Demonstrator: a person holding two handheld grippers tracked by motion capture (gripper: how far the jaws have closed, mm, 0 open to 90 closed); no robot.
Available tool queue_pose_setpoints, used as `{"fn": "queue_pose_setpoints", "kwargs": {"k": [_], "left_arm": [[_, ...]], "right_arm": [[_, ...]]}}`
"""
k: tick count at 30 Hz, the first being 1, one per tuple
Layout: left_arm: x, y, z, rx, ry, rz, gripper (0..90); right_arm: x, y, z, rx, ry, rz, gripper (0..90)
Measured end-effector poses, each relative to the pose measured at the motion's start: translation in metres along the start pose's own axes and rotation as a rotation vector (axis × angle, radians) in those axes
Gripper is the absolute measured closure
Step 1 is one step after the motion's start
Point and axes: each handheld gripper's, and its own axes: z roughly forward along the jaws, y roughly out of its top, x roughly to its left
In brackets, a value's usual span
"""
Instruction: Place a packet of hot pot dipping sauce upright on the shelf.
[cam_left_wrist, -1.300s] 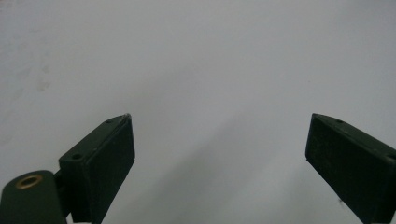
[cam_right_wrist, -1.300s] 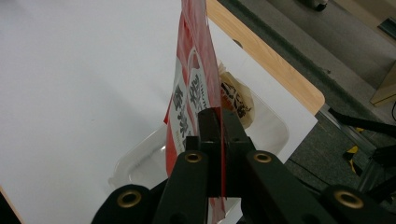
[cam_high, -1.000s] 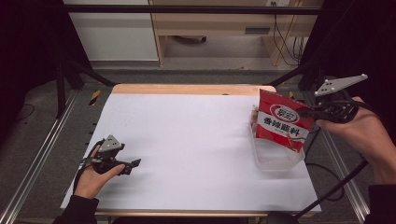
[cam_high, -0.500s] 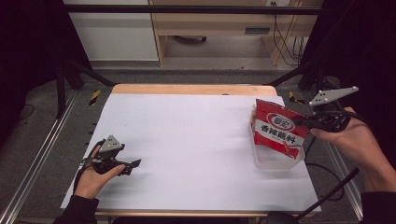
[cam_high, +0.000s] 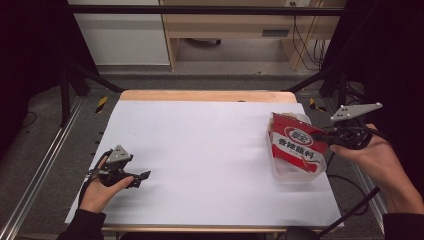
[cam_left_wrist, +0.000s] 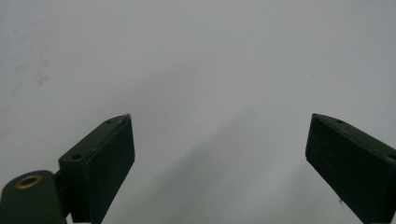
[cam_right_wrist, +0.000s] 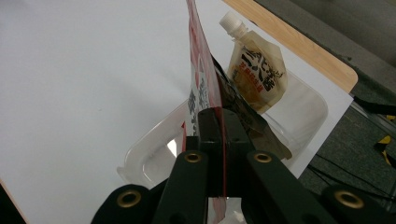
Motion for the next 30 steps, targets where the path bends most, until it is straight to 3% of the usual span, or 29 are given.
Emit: {"fn": "queue_pose_setpoints", "kwargs": {"k": [14, 19, 27, 30], "left_arm": [[-0.001, 0.000, 0.002, 0.006, 0.002, -0.004, 8.3], [-0.001, -0.001, 0.002, 0.006, 0.003, -0.008, 8.3], [-0.002, -0.001, 0.003, 0.011, 0.001, 0.002, 8.3], [-0.002, -0.001, 0.003, 0.010, 0.001, 0.000, 8.3]], "right_arm": [[-0.005, -0.020, -0.006, 0.034, -0.015, 0.034, 88.9], [-0.006, -0.024, -0.006, 0.039, -0.009, 0.048, 84.2], [0.002, -0.012, 0.003, 0.035, -0.011, 0.027, 59.6], [0.007, -0.004, 0.007, 0.022, -0.035, 0.013, 49.0]]}}
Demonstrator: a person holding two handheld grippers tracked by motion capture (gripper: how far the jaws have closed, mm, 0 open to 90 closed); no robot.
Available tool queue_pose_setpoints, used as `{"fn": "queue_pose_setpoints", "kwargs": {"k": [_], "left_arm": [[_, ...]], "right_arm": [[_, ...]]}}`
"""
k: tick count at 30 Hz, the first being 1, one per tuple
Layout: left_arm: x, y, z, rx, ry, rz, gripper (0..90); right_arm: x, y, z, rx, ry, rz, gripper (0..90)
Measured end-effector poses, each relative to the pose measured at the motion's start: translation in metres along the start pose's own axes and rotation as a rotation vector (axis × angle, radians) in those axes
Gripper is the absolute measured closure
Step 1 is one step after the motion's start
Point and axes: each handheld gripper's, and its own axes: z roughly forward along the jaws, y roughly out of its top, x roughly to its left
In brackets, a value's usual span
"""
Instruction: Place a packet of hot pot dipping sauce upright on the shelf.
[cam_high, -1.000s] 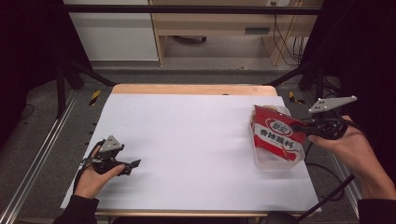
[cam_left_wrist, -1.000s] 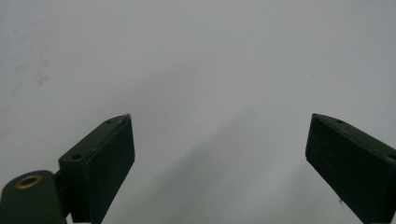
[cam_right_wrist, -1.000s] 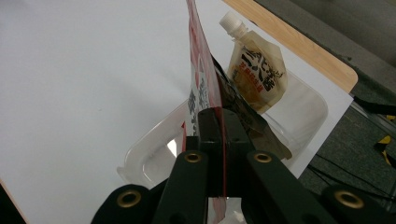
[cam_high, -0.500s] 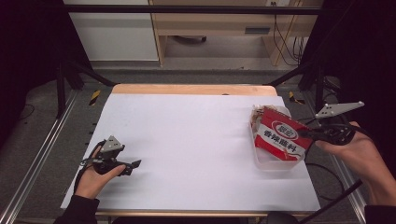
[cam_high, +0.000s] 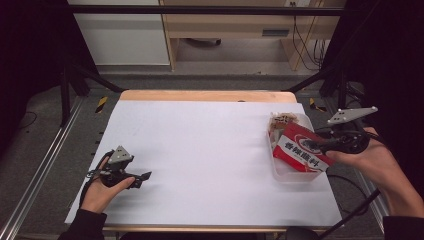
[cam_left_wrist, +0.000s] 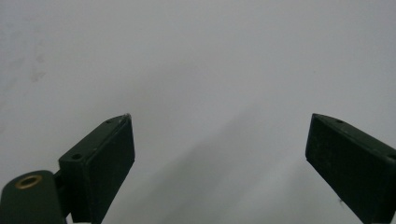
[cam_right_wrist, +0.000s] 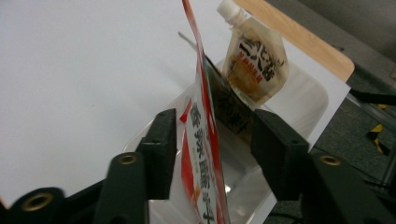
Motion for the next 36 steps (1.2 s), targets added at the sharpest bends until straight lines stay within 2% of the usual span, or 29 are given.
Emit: {"fn": "queue_pose_setpoints", "kwargs": {"k": [5, 11, 22, 36], "left_arm": [[0.000, 0.000, 0.000, -0.001, -0.002, 0.002, 8.3], [0.000, 0.000, 0.000, -0.003, -0.003, 0.002, 8.2], [0.001, -0.001, -0.002, -0.009, -0.002, -0.007, 8.3], [0.001, -0.001, -0.001, -0.007, -0.002, -0.007, 8.2]], "right_arm": [[0.012, 0.016, 0.004, -0.014, -0.035, -0.019, 33.0], [0.022, 0.036, 0.009, -0.024, -0.047, -0.037, 24.9], [0.028, 0.056, 0.018, -0.027, -0.051, -0.045, 19.7], [0.031, 0.062, 0.020, -0.027, -0.052, -0.039, 16.9]]}}
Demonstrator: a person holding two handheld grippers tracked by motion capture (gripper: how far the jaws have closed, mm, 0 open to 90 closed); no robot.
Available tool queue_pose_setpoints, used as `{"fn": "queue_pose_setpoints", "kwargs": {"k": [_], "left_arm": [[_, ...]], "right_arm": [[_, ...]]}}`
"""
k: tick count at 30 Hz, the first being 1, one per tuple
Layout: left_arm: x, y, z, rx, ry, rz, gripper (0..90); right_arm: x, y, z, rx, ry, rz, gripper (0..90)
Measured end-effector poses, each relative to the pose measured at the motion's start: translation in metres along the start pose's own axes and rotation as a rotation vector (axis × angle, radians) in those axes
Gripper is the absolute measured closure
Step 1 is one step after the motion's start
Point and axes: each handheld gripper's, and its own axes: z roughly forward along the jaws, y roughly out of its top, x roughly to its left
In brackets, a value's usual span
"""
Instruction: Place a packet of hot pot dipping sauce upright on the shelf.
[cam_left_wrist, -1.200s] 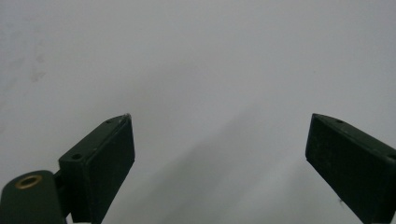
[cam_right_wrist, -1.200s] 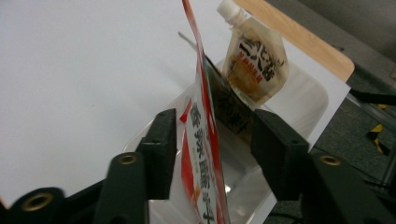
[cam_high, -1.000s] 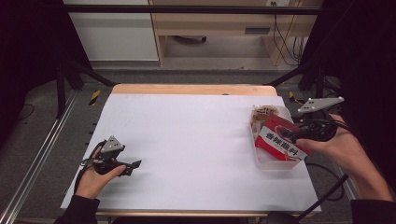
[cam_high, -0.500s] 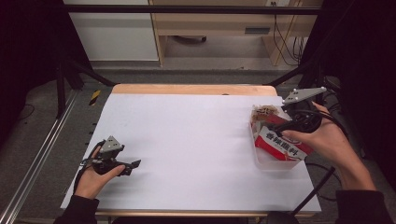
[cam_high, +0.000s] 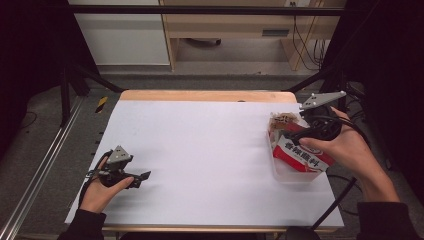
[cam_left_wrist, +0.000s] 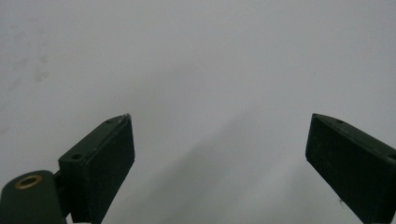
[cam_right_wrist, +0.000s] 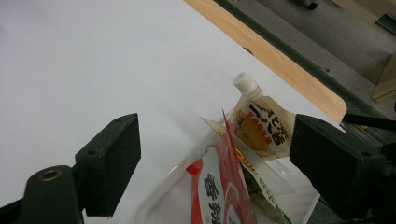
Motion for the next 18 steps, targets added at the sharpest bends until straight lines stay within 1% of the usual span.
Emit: {"fn": "queue_pose_setpoints", "kwargs": {"k": [7, 11, 14, 18], "left_arm": [[0.001, 0.000, -0.001, -0.004, 0.004, 0.001, 8.2], [0.001, 0.000, -0.001, -0.005, 0.003, -0.002, 8.2], [0.001, 0.000, -0.001, -0.005, 0.003, -0.002, 8.1], [0.001, 0.000, -0.001, -0.006, 0.004, -0.003, 8.1]], "right_arm": [[0.004, 0.009, 0.001, -0.014, -0.010, 0.007, 15.5], [0.007, 0.016, 0.002, -0.017, -0.023, 0.015, 14.8], [0.010, 0.022, 0.003, -0.031, -0.035, 0.028, 14.8], [0.013, 0.029, 0.004, -0.039, -0.047, 0.032, 14.7]]}}
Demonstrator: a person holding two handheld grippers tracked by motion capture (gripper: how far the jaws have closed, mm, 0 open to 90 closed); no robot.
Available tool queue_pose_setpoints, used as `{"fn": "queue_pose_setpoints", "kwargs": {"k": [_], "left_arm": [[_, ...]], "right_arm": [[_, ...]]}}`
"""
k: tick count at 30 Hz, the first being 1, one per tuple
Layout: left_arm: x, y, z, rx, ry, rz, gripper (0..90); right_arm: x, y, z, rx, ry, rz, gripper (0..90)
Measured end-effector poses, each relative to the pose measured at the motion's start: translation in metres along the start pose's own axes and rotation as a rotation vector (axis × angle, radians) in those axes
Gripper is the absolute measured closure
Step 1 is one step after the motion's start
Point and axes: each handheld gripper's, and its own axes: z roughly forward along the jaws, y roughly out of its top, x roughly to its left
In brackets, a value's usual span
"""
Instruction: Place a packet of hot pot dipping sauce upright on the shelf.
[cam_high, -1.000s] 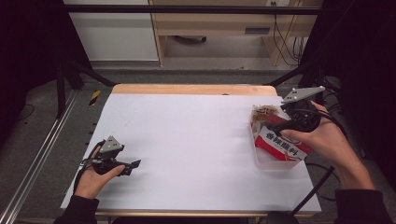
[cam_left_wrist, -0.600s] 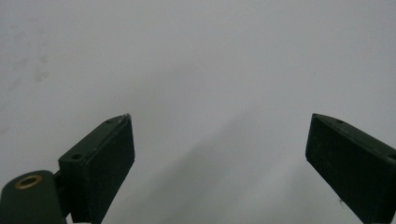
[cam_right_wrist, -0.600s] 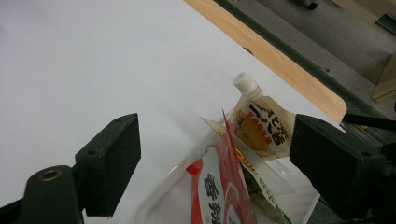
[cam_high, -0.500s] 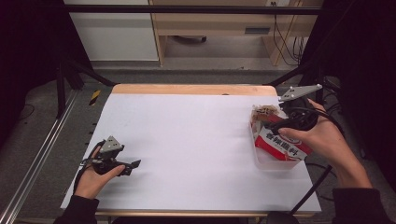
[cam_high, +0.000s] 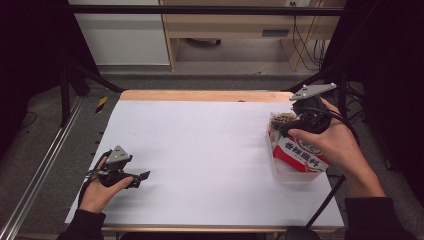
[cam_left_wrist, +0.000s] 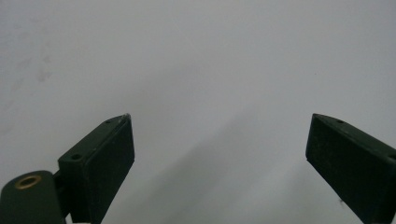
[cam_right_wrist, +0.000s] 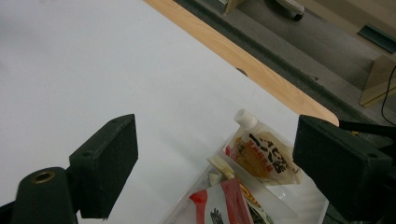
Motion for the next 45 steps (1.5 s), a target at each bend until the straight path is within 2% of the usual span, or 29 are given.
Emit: {"fn": "queue_pose_setpoints", "kwargs": {"k": [7, 18, 25, 28, 32, 36, 39, 45], "left_arm": [[0.000, 0.000, 0.000, 0.000, 0.001, 0.000, 8.0], [0.002, -0.001, -0.001, -0.003, 0.006, -0.002, 8.0], [0.001, -0.001, 0.000, -0.001, 0.000, -0.002, 7.9], [0.001, -0.001, -0.001, 0.000, 0.002, -0.003, 7.9], [0.002, -0.002, -0.001, 0.002, 0.005, -0.002, 7.8], [0.002, -0.003, -0.001, 0.002, 0.007, -0.003, 7.9], [0.002, -0.004, -0.001, 0.001, 0.013, -0.004, 7.8], [0.004, -0.005, -0.002, -0.014, 0.021, -0.017, 6.4]], "right_arm": [[0.009, 0.012, 0.005, -0.018, -0.027, 0.006, 15.7], [0.023, 0.034, 0.023, -0.037, -0.028, 0.030, 12.9], [0.026, 0.044, 0.032, -0.080, -0.039, 0.094, 12.1], [0.029, 0.049, 0.038, -0.104, -0.045, 0.136, 11.0], [0.036, 0.057, 0.048, -0.150, -0.057, 0.197, 10.1], [0.043, 0.063, 0.058, -0.195, -0.067, 0.233, 9.8], [0.049, 0.068, 0.066, -0.229, -0.067, 0.259, 9.2], [0.058, 0.072, 0.078, -0.261, -0.065, 0.264, 7.7]]}}
